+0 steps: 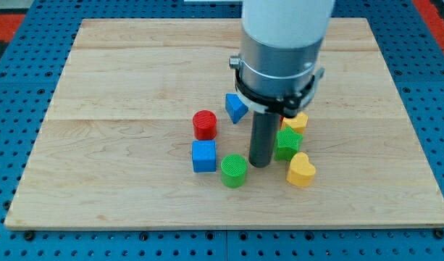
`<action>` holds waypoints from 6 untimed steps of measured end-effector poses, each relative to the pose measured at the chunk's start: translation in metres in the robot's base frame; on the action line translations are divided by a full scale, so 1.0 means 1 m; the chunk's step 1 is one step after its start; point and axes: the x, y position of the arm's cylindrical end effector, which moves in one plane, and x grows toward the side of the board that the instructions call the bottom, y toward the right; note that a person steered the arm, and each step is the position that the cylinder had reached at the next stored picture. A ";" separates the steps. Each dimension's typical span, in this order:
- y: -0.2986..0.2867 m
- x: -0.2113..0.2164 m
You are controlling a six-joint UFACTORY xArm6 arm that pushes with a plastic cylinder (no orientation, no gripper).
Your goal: Slightly move the green star to top right side slightly
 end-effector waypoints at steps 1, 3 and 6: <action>0.027 -0.027; 0.036 -0.033; 0.016 0.011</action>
